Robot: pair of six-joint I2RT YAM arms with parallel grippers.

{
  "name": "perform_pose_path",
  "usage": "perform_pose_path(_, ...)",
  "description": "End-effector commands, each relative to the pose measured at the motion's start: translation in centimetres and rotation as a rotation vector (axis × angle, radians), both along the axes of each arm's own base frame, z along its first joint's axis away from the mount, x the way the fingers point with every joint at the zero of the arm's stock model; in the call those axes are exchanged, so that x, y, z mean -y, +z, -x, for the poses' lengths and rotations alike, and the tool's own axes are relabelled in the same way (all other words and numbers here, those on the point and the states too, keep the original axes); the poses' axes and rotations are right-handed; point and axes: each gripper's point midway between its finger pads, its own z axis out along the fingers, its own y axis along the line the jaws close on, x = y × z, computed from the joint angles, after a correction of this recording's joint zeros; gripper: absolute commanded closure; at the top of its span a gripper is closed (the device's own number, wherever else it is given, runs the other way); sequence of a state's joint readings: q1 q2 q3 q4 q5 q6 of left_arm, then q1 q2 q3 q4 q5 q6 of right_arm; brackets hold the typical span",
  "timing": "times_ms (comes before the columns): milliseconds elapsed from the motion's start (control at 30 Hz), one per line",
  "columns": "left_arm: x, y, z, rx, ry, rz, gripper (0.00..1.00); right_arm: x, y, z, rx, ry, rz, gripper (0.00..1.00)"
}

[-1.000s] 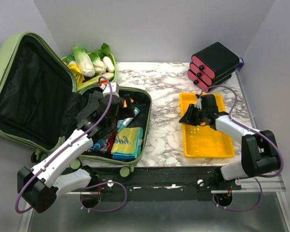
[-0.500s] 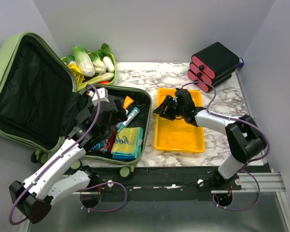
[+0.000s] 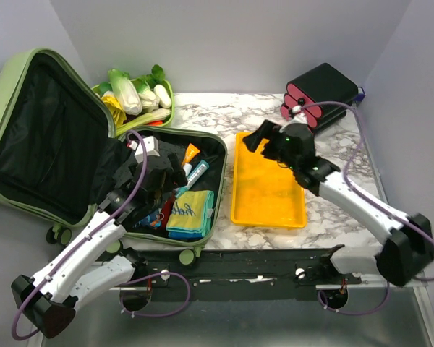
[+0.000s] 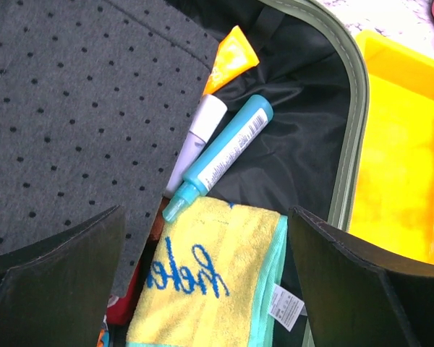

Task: Open, take out, and arrange the luggage

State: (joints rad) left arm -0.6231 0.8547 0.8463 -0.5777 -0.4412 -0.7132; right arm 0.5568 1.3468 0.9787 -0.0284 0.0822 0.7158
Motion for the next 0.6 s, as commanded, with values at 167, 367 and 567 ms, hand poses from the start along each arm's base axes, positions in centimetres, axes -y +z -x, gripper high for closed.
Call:
perform_pose_path(167, -6.4, -2.3, 2.4, -0.192, 0.398, 0.019, 0.01, 6.5, 4.5, 3.7, 0.206, -0.078, 0.118, 0.0)
perform_pose_path(367, -10.6, -4.3, 2.9, -0.232, 0.605, 0.097, 0.01, 1.7, 3.2, 6.7, 0.176, 0.245, 0.072, 0.0)
perform_pose_path(567, -13.1, -5.9, 2.7, -0.232, 0.706, 0.157, 0.01, -6.2, 3.7, 7.4, 0.158, 0.51, 0.121, 0.0)
